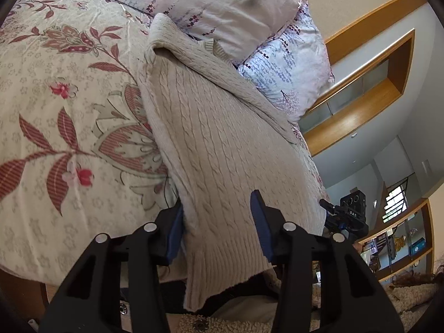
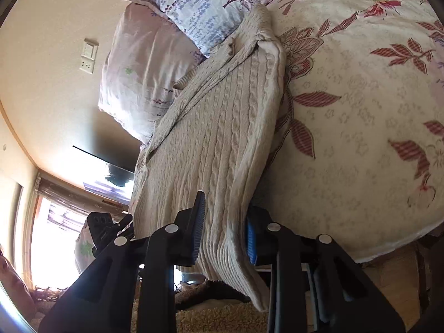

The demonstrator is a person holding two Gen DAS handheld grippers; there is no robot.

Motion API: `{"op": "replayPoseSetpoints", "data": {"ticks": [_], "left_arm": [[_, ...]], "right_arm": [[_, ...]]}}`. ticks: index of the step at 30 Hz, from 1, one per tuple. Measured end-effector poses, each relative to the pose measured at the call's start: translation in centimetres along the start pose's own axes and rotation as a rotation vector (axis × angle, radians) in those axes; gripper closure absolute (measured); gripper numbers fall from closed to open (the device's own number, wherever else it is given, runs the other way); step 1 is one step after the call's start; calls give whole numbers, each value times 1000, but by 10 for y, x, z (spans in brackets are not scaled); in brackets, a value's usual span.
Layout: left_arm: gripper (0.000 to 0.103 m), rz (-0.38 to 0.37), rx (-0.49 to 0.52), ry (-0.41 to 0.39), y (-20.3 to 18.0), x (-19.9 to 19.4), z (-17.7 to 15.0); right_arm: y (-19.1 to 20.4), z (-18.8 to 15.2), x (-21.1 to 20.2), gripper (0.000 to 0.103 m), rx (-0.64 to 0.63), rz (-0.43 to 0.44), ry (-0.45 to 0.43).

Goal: Fold small clothes

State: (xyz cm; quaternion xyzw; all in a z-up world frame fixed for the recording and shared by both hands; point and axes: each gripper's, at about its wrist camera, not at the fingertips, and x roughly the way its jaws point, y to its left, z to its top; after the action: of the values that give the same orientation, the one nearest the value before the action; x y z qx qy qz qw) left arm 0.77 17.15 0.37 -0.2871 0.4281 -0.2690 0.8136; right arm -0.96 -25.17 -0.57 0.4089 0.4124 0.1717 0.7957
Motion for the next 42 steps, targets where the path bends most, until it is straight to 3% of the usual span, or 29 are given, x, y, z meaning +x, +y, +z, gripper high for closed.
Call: {"op": "replayPoseSetpoints", "data": {"ticks": [5, 7, 11, 13, 19, 24, 29, 42], "left_arm": [[66, -53, -17, 55, -4, 4, -14], [75, -71, -39, 78, -3, 8, -21], [84, -66, -42, 89, -5, 9, -26], [95, -46, -26, 97, -9, 10, -25], [96, -6, 77, 31, -27, 0, -7], [97, 69, 111, -65, -28, -11, 19], [97, 121, 93, -172, -24, -20, 55], [97, 266, 175, -298, -52, 18, 177]], "right_arm": [[9, -16, 1, 78, -44, 38, 40], [11, -23, 2, 79, -58, 38, 56], [16, -31, 4, 94, -91, 18, 73], [22, -31, 2, 95, -129, -7, 45], [56, -15, -19, 95, -286, -40, -148], [78, -4, -30, 95, -417, -162, -321], [93, 8, -29, 95, -521, -276, -429], [125, 106, 12, 95, -551, -390, -496]]}}
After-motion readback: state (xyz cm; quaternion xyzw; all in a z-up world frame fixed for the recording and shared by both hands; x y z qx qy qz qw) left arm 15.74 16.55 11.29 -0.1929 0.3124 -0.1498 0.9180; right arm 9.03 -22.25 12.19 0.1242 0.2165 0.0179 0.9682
